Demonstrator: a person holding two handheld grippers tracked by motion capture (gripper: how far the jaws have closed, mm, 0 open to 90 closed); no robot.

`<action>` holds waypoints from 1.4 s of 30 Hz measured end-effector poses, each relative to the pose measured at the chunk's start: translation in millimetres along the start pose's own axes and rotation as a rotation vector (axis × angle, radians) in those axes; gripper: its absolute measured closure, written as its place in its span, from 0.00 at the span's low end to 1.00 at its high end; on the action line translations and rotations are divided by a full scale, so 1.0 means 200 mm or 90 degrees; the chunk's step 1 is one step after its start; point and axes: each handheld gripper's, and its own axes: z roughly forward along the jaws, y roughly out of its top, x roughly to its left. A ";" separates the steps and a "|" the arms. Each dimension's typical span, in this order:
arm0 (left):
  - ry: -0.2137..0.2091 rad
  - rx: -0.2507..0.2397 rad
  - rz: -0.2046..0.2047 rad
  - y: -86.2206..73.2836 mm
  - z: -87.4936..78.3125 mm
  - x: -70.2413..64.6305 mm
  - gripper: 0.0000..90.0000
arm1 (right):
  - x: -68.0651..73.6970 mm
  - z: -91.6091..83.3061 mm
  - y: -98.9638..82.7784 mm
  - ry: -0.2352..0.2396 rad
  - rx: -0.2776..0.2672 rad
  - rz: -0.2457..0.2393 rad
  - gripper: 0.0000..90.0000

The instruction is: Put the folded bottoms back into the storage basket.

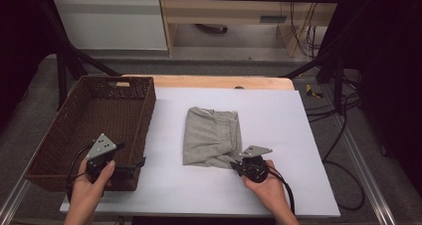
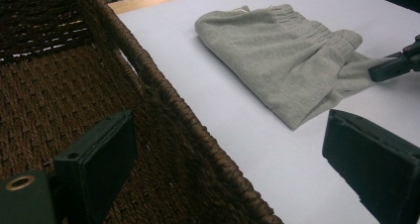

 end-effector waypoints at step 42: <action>-0.040 -0.080 0.015 0.30 -0.04 -0.21 0.05 | 0.08 -0.15 -0.08 0.032 0.059 -0.011 0.97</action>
